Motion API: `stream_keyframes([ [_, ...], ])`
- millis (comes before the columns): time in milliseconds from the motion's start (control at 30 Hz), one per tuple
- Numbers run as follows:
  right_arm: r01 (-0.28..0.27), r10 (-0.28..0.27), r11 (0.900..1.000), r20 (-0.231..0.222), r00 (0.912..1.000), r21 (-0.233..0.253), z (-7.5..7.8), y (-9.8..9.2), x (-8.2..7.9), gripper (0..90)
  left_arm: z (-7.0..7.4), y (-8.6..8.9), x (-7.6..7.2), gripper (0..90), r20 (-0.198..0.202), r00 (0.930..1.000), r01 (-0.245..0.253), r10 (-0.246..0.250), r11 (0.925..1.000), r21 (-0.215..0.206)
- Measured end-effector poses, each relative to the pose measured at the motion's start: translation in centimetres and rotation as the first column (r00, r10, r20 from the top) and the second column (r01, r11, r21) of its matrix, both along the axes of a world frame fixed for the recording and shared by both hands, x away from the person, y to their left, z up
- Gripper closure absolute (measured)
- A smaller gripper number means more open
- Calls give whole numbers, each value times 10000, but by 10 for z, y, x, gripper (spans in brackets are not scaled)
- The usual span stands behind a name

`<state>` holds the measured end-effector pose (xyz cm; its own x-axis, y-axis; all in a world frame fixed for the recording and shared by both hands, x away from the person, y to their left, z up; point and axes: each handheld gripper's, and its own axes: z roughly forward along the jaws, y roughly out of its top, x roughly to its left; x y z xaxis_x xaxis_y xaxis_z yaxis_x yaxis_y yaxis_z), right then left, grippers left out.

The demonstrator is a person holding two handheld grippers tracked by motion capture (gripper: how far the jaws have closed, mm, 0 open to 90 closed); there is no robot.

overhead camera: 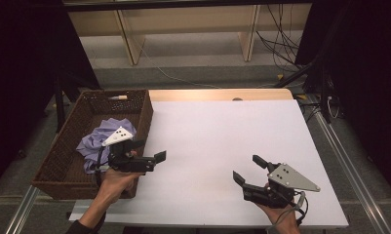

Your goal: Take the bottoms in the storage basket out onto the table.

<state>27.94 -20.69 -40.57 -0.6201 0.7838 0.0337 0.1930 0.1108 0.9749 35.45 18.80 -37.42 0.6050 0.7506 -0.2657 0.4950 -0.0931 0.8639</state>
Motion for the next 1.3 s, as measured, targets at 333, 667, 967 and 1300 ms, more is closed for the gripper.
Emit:
stream_keyframes([
  [333,-17,17,10000,5,10000,-19,0,0,0,212,2,3,6,0,-40,9998,-192,194,9989,420],
  [667,-26,26,10000,-30,10000,-60,-1,0,0,214,4,11,15,0,-272,9992,-275,297,9966,770],
  [967,-35,35,10000,-8,10000,-69,0,0,0,215,3,19,22,2,-407,9977,-503,548,9932,1045],
  [1300,-30,30,10000,-46,10000,-66,-1,1,0,215,9,33,30,3,-502,9935,-967,1025,9894,1080],
])
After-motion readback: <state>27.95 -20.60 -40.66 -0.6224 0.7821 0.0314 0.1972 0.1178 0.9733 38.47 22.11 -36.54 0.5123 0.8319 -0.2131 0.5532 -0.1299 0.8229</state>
